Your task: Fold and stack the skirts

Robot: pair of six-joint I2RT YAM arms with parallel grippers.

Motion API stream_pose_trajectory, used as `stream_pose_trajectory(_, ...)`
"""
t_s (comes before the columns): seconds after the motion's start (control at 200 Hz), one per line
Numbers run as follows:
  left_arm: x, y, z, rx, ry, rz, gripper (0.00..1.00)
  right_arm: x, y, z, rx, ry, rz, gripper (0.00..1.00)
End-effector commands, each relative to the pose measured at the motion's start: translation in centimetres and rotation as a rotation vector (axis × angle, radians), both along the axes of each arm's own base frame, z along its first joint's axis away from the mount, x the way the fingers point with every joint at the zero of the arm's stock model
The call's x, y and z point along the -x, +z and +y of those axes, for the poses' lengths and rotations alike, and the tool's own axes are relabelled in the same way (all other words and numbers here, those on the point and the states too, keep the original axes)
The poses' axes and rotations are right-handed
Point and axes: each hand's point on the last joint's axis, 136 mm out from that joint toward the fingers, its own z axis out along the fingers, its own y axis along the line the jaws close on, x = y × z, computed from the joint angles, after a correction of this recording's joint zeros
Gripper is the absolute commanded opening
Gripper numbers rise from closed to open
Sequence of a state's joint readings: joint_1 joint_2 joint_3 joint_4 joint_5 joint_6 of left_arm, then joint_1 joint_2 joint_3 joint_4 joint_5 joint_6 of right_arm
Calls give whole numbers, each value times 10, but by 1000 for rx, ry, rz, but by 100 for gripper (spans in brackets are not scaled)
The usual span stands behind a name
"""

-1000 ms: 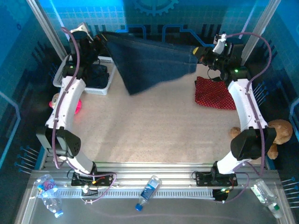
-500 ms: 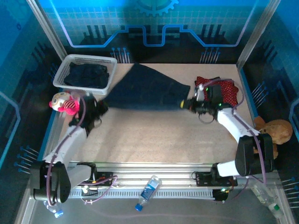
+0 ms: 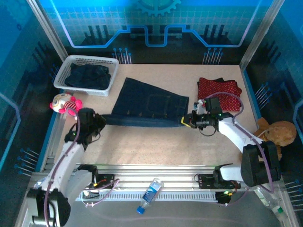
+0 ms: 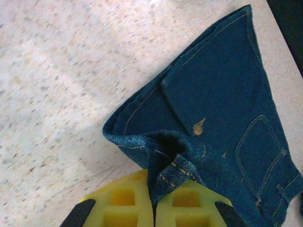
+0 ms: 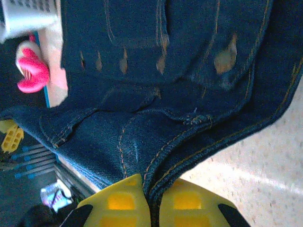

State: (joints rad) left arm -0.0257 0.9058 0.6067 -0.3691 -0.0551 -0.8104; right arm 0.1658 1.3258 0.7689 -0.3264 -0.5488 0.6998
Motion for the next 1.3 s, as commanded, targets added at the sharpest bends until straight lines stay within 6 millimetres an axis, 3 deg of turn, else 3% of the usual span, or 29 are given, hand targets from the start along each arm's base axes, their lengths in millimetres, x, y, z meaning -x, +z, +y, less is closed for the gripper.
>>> stream_pose_trajectory(0.0, -62, 67, 11, -101, -30, -165, 0, -39, 0, -30, 53, -166, 39, 0)
stream_pose_trajectory(0.08, -102, 89, 3, -129, -105, -178, 0, -64, 2, -38, 51, -207, 56, 1)
stream_pose_trajectory(0.18, -151, 90, -7, -170, -183, -144, 0, -90, -3, -44, 34, -225, 78, 4)
stream_pose_trajectory(0.335, -211, 84, -13, -214, -222, -121, 0, -122, -16, -53, 47, -227, 114, 9)
stream_pose_trajectory(0.435, -238, 76, -17, -227, -234, -100, 0, -136, -25, -56, 34, -229, 140, 12)
stream_pose_trajectory(0.58, -261, 68, -24, -227, -254, -76, 0, -145, -33, -60, 47, -226, 159, 16)
stream_pose_trajectory(0.66, -271, 60, -31, -211, -277, -57, 0, -150, -31, -65, 44, -251, 156, 24)
stream_pose_trajectory(0.705, -278, 58, -37, -192, -299, -46, 11, -152, -29, -67, 38, -266, 151, 32)
stream_pose_trajectory(0.76, -288, 58, -45, -169, -324, -31, 46, -156, -22, -71, 25, -297, 132, 47)
stream_pose_trajectory(0.785, -290, 61, -48, -162, -333, -19, 57, -157, -18, -72, 16, -311, 122, 52)
stream_pose_trajectory(0.82, -294, 64, -52, -157, -344, -8, 72, -158, -10, -73, 7, -329, 99, 73)
stream_pose_trajectory(0.87, -296, 71, -58, -151, -344, 3, 91, -158, 0, -73, 0, -344, 70, 81)
stream_pose_trajectory(0.9, -295, 75, -63, -140, -349, 3, 98, -157, 5, -71, 0, -346, 55, 82)
stream_pose_trajectory(0.955, -290, 79, -75, -121, -363, -1, 99, -152, 14, -65, 10, -337, 31, 100)
stream_pose_trajectory(1.11, -262, 64, -122, -40, -458, 22, 99, -141, 20, -28, 31, -255, 8, 100)
stream_pose_trajectory(1.195, -248, 38, -145, 28, -497, 53, 99, -142, 13, 0, 31, -189, 8, 100)
stream_pose_trajectory(1.295, -236, -6, -147, 55, -468, 135, 99, -145, -5, 24, 24, -127, 44, 100)
